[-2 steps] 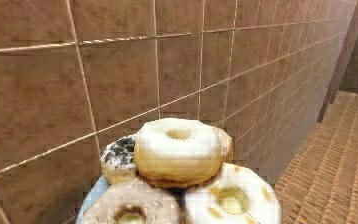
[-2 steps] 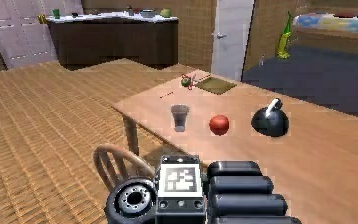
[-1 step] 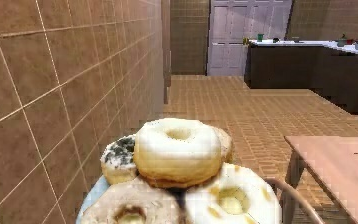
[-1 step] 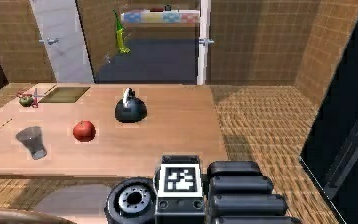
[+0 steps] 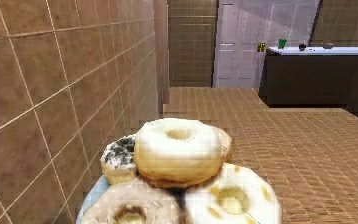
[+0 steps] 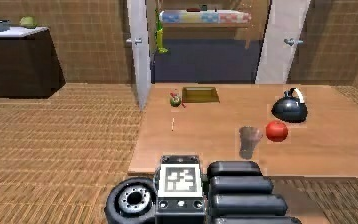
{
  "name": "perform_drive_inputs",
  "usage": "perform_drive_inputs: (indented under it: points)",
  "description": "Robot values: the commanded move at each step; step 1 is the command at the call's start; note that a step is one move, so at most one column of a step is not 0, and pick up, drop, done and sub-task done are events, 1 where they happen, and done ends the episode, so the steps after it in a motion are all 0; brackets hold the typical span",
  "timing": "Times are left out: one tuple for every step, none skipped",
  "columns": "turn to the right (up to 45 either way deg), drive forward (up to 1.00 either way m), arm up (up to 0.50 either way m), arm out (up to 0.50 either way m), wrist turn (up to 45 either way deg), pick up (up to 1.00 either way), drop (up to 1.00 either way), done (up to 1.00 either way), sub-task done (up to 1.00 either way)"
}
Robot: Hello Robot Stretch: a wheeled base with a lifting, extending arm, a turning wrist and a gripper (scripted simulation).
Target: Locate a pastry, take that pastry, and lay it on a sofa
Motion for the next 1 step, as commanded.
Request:
perform_drive_inputs:
  points:
    - [0.0, 1.00, 0.00, 0.00, 0.0, 0.00, 0.00, 0.00, 0.00]
